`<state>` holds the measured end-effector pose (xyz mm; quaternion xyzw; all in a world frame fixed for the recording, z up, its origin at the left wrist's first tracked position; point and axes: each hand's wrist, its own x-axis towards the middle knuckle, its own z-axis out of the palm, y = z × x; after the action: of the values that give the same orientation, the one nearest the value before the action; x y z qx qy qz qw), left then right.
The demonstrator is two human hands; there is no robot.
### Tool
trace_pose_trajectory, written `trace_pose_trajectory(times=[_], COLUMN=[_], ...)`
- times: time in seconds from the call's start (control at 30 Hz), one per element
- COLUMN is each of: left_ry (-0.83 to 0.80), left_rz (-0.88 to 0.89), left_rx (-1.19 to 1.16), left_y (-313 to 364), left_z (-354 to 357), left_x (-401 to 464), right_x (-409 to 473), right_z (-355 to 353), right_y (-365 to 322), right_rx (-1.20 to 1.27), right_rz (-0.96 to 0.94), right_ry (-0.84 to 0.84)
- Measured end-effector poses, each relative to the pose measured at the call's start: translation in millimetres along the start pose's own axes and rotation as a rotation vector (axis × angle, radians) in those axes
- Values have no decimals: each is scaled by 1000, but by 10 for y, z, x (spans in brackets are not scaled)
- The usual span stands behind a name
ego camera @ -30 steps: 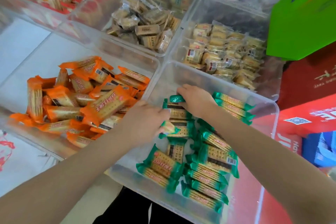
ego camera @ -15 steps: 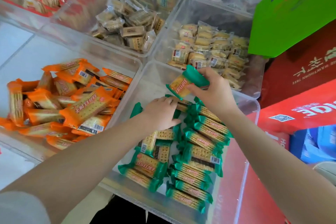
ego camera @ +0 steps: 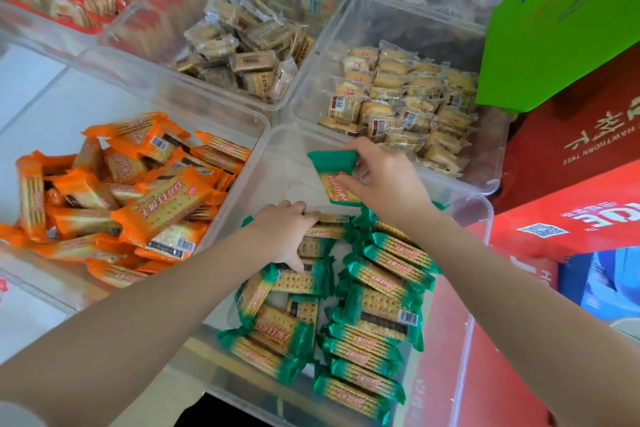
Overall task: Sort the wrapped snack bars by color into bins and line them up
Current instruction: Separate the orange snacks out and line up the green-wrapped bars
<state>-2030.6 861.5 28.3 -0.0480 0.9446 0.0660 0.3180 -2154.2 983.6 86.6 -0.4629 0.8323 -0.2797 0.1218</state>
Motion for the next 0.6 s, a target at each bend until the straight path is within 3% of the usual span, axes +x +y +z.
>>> trace_pose_trajectory(times=[0.1,0.23,0.3,0.4,0.53,0.6], left_ry=[6,510,713,579,509,478], left_rz=[-31,-215,-166,-10,-3,-2], left_rx=[-79,-442,-434,-251,5,140], left_y=[-34,-82,-100,-135,-213,-256], left_z=[-76,-305,-372,-429,-436,-398], left_x=[-110,-332,-416,-370,-155,-73], right_x=[25,48,79,127,134,61], right_z=[81,220,279,353,382,347], right_y=[-77,-143,-150,-161,-161,-145], right_rx=[-264,-343,-273,-179,34,6], right_rz=[-105,-84,-41,-1,121,149], right_ry=[-122,-278,-294,-292,-210,-151])
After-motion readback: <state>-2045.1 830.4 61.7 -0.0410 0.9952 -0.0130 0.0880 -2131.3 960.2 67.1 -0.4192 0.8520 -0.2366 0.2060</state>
